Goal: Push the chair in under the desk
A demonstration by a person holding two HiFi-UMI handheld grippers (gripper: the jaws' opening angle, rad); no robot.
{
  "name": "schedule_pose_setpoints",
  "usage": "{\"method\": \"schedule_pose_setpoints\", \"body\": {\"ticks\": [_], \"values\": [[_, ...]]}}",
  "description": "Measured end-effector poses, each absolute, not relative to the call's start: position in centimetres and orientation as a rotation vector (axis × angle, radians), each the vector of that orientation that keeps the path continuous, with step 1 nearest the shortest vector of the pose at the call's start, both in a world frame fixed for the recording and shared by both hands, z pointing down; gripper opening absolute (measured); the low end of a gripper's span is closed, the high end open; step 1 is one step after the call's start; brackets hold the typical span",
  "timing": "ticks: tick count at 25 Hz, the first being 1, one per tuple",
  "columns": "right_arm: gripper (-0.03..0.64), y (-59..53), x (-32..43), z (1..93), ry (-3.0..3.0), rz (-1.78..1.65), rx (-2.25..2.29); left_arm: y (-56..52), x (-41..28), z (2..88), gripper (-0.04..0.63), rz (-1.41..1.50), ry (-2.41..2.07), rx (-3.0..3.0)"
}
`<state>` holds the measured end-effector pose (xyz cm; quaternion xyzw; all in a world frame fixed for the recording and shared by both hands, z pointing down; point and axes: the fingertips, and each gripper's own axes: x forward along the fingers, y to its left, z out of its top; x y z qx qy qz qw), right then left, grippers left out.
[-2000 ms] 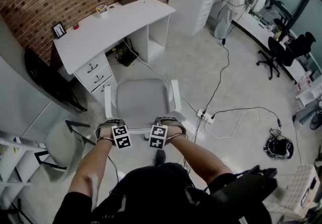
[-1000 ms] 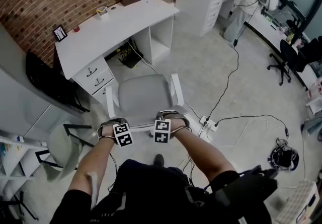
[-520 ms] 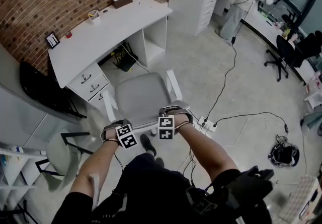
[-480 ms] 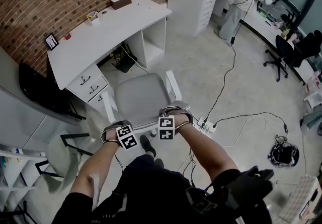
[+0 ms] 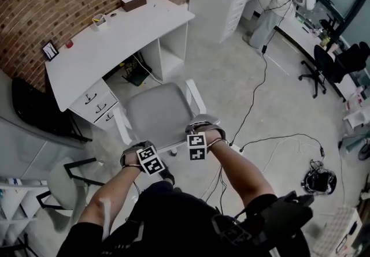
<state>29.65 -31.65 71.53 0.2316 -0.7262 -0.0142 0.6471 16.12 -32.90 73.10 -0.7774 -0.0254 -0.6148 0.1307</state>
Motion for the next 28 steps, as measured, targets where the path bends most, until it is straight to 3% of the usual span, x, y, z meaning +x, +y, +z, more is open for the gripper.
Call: {"method": "schedule_pose_setpoints", "body": {"ticks": [21, 28], "values": [[0.130, -39.8, 35.6, 71.9, -1.671, -0.053, 0.462, -39.7, 21.8, 72.9, 0.015, -1.841, -0.022, -2.304], [0.093, -43.0, 37.9, 72.2, -1.684, -0.157, 0.404, -42.6, 24.2, 73.0, 0.015, -1.858, 0.025, -2.314]]}}
